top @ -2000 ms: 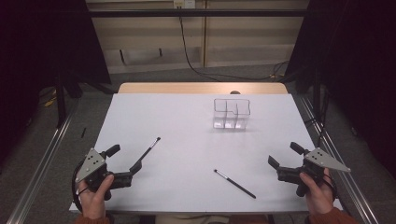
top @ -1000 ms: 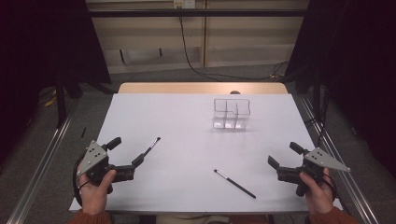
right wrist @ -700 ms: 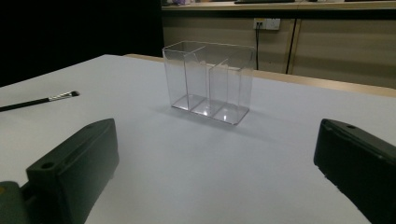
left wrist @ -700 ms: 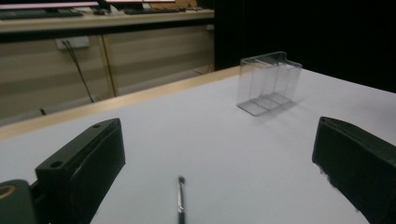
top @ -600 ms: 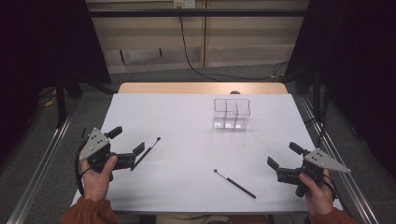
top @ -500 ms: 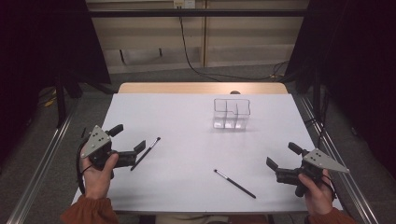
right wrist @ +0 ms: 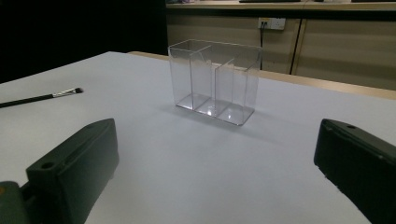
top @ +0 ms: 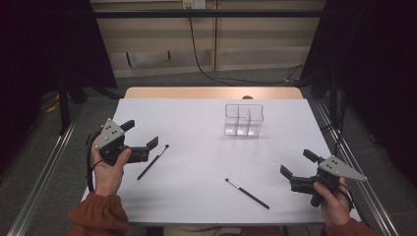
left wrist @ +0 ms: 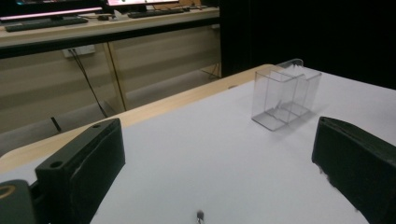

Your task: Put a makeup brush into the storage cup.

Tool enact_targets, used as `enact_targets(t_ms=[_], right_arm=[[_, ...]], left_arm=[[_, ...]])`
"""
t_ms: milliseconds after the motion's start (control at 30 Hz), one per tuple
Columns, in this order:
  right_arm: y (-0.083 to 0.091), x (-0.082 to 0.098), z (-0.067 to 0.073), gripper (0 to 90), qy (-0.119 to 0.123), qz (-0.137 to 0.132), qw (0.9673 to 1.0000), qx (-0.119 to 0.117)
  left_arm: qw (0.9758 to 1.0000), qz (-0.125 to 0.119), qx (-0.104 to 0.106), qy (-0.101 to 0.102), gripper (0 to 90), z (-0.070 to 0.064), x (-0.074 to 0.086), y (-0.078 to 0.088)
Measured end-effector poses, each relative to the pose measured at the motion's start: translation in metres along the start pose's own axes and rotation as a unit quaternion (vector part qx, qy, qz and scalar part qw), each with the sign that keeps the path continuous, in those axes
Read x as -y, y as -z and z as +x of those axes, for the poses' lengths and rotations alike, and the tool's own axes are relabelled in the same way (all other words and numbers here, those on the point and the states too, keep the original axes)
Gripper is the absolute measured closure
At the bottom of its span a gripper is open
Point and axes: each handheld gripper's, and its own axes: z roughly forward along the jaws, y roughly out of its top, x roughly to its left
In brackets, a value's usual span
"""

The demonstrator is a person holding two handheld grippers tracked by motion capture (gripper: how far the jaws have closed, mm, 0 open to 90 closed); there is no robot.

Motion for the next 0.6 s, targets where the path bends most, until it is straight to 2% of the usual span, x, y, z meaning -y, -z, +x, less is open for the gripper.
enact_targets(t_ms=[100, 167, 200, 233, 467, 500, 600], right_arm=[[0.000, 0.000, 0.000, 0.0, 0.000, 0.000, 1.0000, 0.000], [-0.001, 0.000, 0.000, 0.0, -0.001, 0.002, 1.0000, -0.001], [-0.001, 0.000, 0.000, 0.0, -0.001, 0.002, 1.0000, 0.000], [-0.001, 0.000, 0.000, 0.0, -0.002, 0.001, 1.0000, 0.000], [0.000, 0.000, -0.001, 0.0, -0.007, 0.002, 1.0000, 0.000], [0.000, 0.000, -0.001, 0.0, -0.006, 0.002, 1.0000, -0.001], [0.000, 0.001, 0.000, 0.0, -0.004, 0.002, 1.0000, -0.001]], left_arm=[[1.0000, 0.001, 0.001, 0.003, 2.4, 0.002, -0.001, -0.003], [0.9999, 0.009, -0.014, -0.003, 2.4, 0.001, -0.003, -0.007], [0.9995, 0.019, -0.020, -0.013, 2.4, -0.001, -0.006, -0.010], [0.9995, 0.019, -0.020, -0.013, 2.4, -0.001, -0.006, -0.010], [0.9995, 0.030, -0.005, -0.008, 2.4, -0.001, -0.014, -0.021], [0.9992, 0.039, 0.006, -0.006, 2.4, 0.000, -0.015, -0.024], [0.9987, 0.049, 0.011, -0.006, 2.5, 0.000, -0.017, -0.027]])
